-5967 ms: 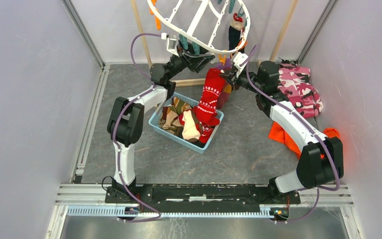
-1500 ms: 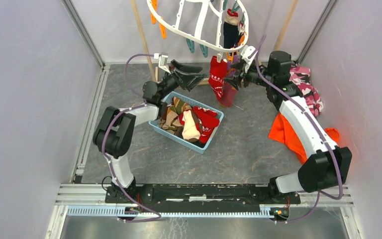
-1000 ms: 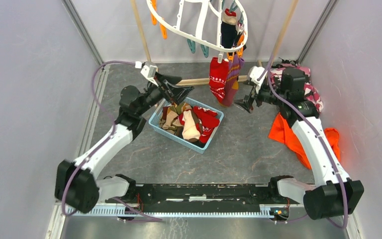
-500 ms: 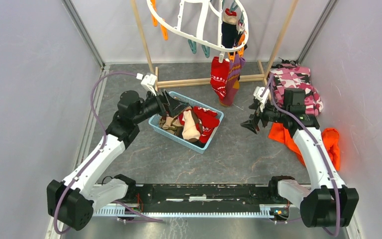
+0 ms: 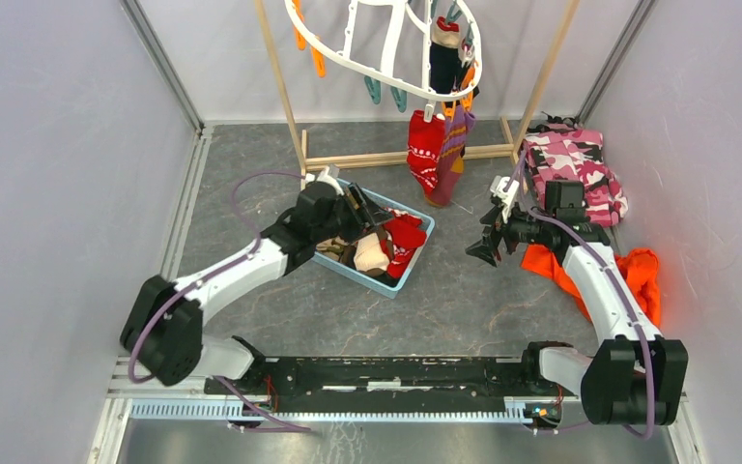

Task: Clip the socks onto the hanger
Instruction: Pick up the sock from the bin.

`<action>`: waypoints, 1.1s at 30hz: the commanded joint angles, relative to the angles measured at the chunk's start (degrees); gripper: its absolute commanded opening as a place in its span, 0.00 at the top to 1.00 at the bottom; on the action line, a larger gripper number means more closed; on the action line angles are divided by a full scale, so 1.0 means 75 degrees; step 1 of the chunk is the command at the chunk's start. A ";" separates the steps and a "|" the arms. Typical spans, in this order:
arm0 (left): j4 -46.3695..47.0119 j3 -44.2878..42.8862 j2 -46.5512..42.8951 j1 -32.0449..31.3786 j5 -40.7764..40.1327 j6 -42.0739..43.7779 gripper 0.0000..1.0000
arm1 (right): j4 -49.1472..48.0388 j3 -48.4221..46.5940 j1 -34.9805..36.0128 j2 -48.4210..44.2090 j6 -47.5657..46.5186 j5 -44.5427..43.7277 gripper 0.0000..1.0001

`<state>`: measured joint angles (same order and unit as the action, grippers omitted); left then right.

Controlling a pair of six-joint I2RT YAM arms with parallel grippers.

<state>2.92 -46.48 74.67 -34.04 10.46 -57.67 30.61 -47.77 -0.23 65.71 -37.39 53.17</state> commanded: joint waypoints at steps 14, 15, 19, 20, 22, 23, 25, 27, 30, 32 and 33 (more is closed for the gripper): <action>-0.3282 -0.3042 0.2610 -0.0535 -0.2498 -0.2020 0.34 | -0.0410 0.0194 -0.0520 0.0026 -0.0078 0.0584 0.08; -0.3305 -0.3095 0.2661 -0.0535 -0.2435 -0.2031 0.34 | -0.0403 0.0183 -0.0520 0.0038 -0.0078 0.0596 0.08; -0.3083 -0.3218 0.2897 -0.0542 -0.2152 -0.2026 0.38 | -0.0402 0.0161 -0.0522 0.0051 -0.0054 0.0610 0.08; -0.3021 -0.3249 0.2943 -0.0545 -0.2084 -0.2021 0.41 | -0.0402 0.0158 -0.0520 0.0055 -0.0050 0.0613 0.08; -0.2923 -0.3291 0.3007 -0.0547 -0.1946 -0.2026 0.46 | -0.0402 0.0157 -0.0520 0.0043 -0.0032 0.0622 0.08; -0.2869 -0.3294 0.3018 -0.0547 -0.1866 -0.2009 0.49 | -0.0390 0.0155 -0.0520 0.0039 -0.0031 0.0628 0.08; -0.2845 -0.3326 0.3007 -0.0547 -0.1758 -0.1977 0.49 | -0.0391 0.0158 -0.0520 0.0027 -0.0032 0.0634 0.08; -0.2845 -0.3340 0.2975 -0.0547 -0.1699 -0.1931 0.49 | -0.0390 0.0144 -0.0520 0.0027 -0.0037 0.0634 0.08; -0.2828 -0.3366 0.2904 -0.0547 -0.1588 -0.1777 0.49 | -0.0391 0.0135 -0.0520 0.0028 -0.0031 0.0645 0.08; -0.2699 -0.3318 0.2869 -0.0547 -0.1456 -0.1593 0.50 | -0.0393 0.0135 -0.0520 0.0039 -0.0019 0.0657 0.08; -0.2613 -0.3283 0.2864 -0.0547 -0.1433 -0.1512 0.51 | -0.0396 0.0134 -0.0522 0.0041 -0.0021 0.0663 0.08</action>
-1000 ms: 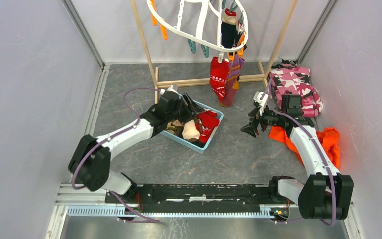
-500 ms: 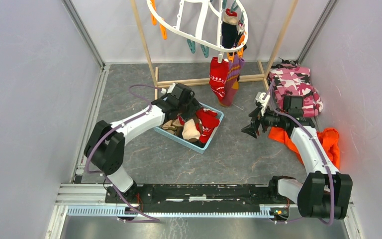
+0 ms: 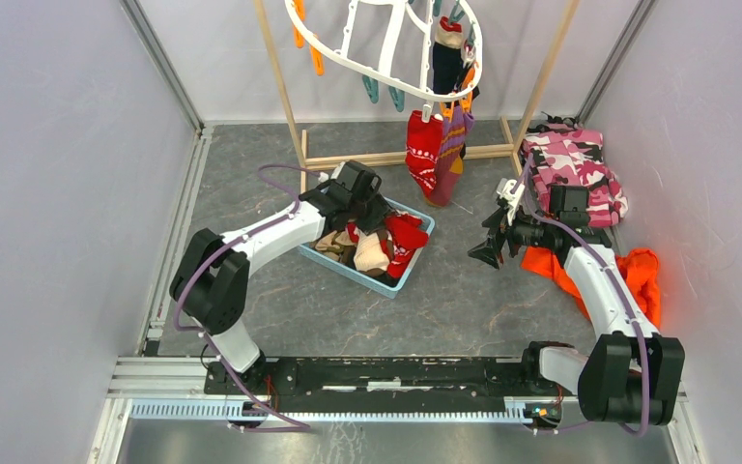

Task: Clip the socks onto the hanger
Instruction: Pick up the sock from the bin.

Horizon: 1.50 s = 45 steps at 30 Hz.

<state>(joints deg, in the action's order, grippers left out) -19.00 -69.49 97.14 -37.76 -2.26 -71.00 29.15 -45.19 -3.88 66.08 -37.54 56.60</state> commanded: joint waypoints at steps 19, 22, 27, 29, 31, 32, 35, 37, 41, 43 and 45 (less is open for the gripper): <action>0.0642 0.0163 -0.1703 -0.0052 -0.0211 0.3095 0.98 | -0.0067 -0.0220 -0.0034 -0.0139 -0.0127 0.0371 0.09; 0.0759 0.0378 -0.2261 -0.0052 -0.0039 0.3575 0.98 | -0.0066 -0.0218 -0.0034 -0.0134 -0.0139 0.0419 0.09; 0.0750 0.0676 -0.2941 -0.0029 0.0012 0.3961 0.98 | -0.0050 -0.0209 -0.0034 -0.0116 -0.0151 0.0533 0.09; 0.0608 0.0618 -0.3069 0.0002 0.0154 0.4092 0.98 | -0.0043 -0.0216 -0.0034 -0.0116 -0.0151 0.0594 0.09; 0.0419 0.0513 -0.3134 0.0087 0.0362 0.4022 0.98 | -0.0040 -0.0221 -0.0034 -0.0113 -0.0172 0.0670 0.10; 0.0368 0.0470 -0.3156 0.0118 0.0541 0.3992 0.98 | -0.0037 -0.0221 -0.0034 -0.0112 -0.0174 0.0698 0.10; 0.0122 0.0325 -0.3150 0.0215 0.0640 0.3674 0.98 | 0.0001 -0.0233 -0.0034 -0.0133 -0.0204 0.0747 0.10; 0.0077 0.0319 -0.3124 0.0291 0.0734 0.3313 0.98 | 0.0016 -0.0222 -0.0034 -0.0162 -0.0221 0.0743 0.10; 0.0233 0.0478 -0.3063 0.0380 0.1295 0.3234 0.98 | 0.0036 -0.0182 -0.0034 -0.0247 -0.0233 0.0706 0.10; 0.0294 0.0746 -0.3050 0.0399 0.1646 0.3438 0.98 | 0.0060 -0.0164 -0.0033 -0.0285 -0.0262 0.0692 0.10; 0.0326 0.1179 -0.3027 0.0450 0.2098 0.3605 0.98 | 0.0063 -0.0142 -0.0033 -0.0312 -0.0280 0.0691 0.10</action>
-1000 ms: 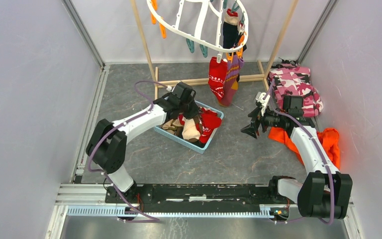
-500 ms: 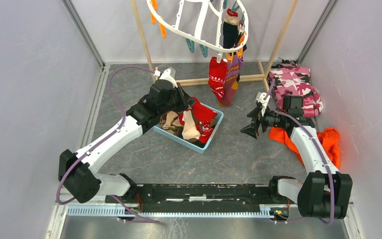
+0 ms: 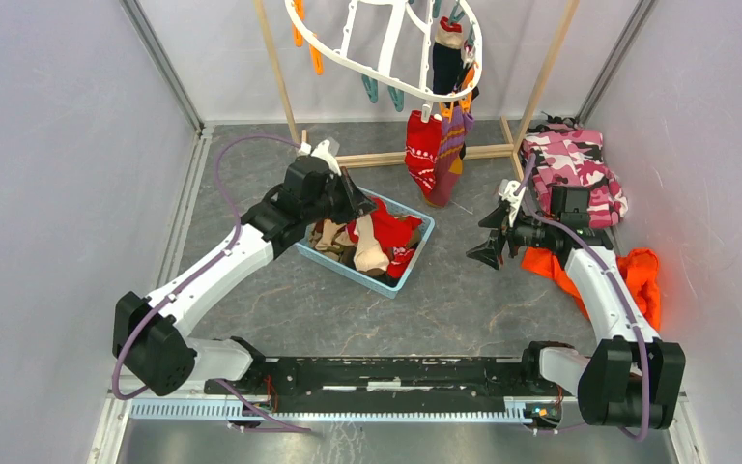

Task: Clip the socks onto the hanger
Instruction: Pick up the sock from the bin.

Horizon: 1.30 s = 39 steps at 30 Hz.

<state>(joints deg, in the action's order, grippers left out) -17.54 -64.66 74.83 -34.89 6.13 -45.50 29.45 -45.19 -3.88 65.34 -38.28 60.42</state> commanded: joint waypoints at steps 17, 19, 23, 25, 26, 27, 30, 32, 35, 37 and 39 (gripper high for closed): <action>0.0052 0.3071 -0.0563 0.0187 0.2212 -0.0362 0.64 | -0.0019 -0.0104 -0.0034 -0.0089 -0.0190 0.0240 0.10; -0.0154 0.2884 -0.0615 0.0199 0.1990 -0.0271 0.54 | -0.0015 -0.0115 -0.0034 -0.0070 -0.0181 0.0243 0.10; -0.0446 0.2358 -0.0684 0.0260 0.1603 0.0117 0.50 | -0.0014 -0.0105 -0.0034 -0.0072 -0.0198 0.0214 0.10; -0.0707 0.2012 -0.0678 0.0308 0.1348 0.0448 0.48 | 0.0012 -0.0104 -0.0033 -0.0084 -0.0210 0.0188 0.10; -0.0843 0.1838 -0.0657 0.0346 0.1223 0.0628 0.46 | 0.0013 -0.0104 -0.0033 -0.0081 -0.0227 0.0183 0.10; -0.0964 0.1641 -0.0616 0.0383 0.1102 0.0819 0.45 | 0.0012 -0.0104 -0.0034 -0.0075 -0.0228 0.0182 0.10; -0.1146 0.1334 -0.0466 0.0552 0.1047 0.1234 0.44 | 0.0021 -0.0121 -0.0034 -0.0072 -0.0239 0.0169 0.10; -0.1108 0.1192 -0.0362 0.0627 0.1085 0.1448 0.44 | 0.0032 -0.0127 -0.0034 -0.0064 -0.0250 0.0159 0.10; -0.0936 0.1088 -0.0277 0.0684 0.1156 0.1788 0.43 | 0.0046 -0.0127 -0.0033 -0.0068 -0.0263 0.0147 0.10; -0.0746 0.1092 -0.0283 0.0729 0.1176 0.2049 0.44 | 0.0037 -0.0141 -0.0034 -0.0064 -0.0269 0.0147 0.10; -0.0462 0.1183 -0.0353 0.0791 0.1219 0.2229 0.44 | 0.0046 -0.0139 -0.0034 -0.0058 -0.0272 0.0147 0.11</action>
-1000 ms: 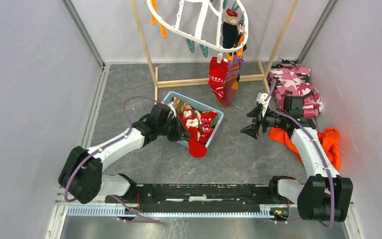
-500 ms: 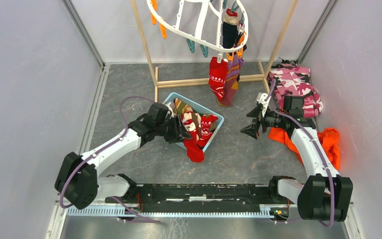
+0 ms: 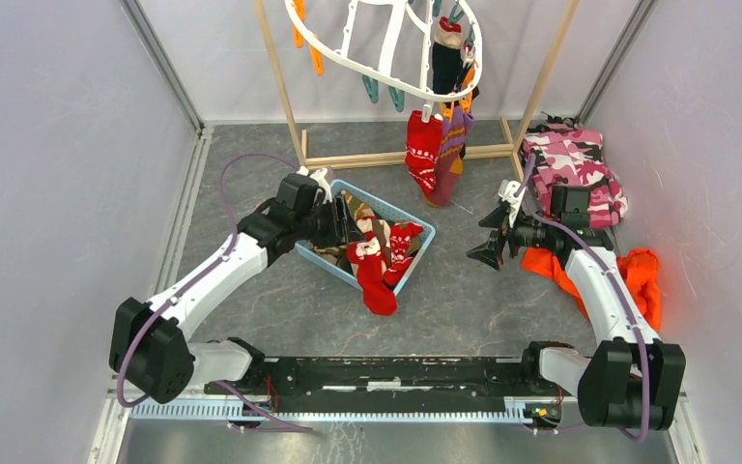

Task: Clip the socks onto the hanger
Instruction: Pick up the sock from the bin.

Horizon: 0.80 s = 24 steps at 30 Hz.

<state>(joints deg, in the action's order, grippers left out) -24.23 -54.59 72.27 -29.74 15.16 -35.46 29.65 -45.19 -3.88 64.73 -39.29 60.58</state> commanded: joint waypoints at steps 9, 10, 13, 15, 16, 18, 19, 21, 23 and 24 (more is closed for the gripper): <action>0.1550 0.0472 -0.0096 0.0255 0.0219 0.0373 0.43 | 0.0016 -0.0154 -0.0036 0.0041 -0.0141 0.0138 0.11; 0.1503 0.0451 0.0013 0.0259 0.0340 0.0290 0.43 | 0.0013 -0.0151 -0.0034 0.0054 -0.0141 0.0149 0.10; 0.1676 0.0472 0.0294 0.0234 0.0772 -0.0237 0.43 | 0.0008 -0.0151 -0.0028 0.0069 -0.0141 0.0150 0.10; 0.1782 0.0435 0.0366 0.0093 0.0798 -0.0551 0.43 | 0.0008 -0.0151 -0.0033 0.0074 -0.0141 0.0158 0.10; 0.1680 0.0337 0.0377 -0.0096 0.0512 -0.0619 0.43 | 0.0008 -0.0159 -0.0033 0.0076 -0.0141 0.0154 0.11; 0.1302 0.0008 0.0444 -0.0423 0.0058 -0.0683 0.43 | 0.0008 -0.0162 -0.0033 0.0074 -0.0141 0.0144 0.10; 0.1078 -0.0156 0.0521 -0.0586 -0.0119 -0.0704 0.44 | 0.0007 -0.0156 -0.0033 0.0076 -0.0141 0.0138 0.10; 0.0536 -0.0459 0.0686 -0.0935 -0.0441 -0.0737 0.45 | 0.0002 -0.0157 -0.0034 0.0076 -0.0141 0.0126 0.10; 0.0250 -0.0627 0.0841 -0.1301 -0.0703 -0.0798 0.46 | 0.0008 -0.0158 -0.0034 0.0076 -0.0152 0.0115 0.10; 0.0164 -0.0677 0.0920 -0.1475 -0.0783 -0.0848 0.47 | 0.0008 -0.0157 -0.0028 0.0093 -0.0152 0.0103 0.10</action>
<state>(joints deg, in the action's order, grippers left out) -18.72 -55.48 77.54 -36.73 13.98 -38.50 29.65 -45.19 -3.88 65.36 -39.35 60.58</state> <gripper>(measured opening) 0.544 0.898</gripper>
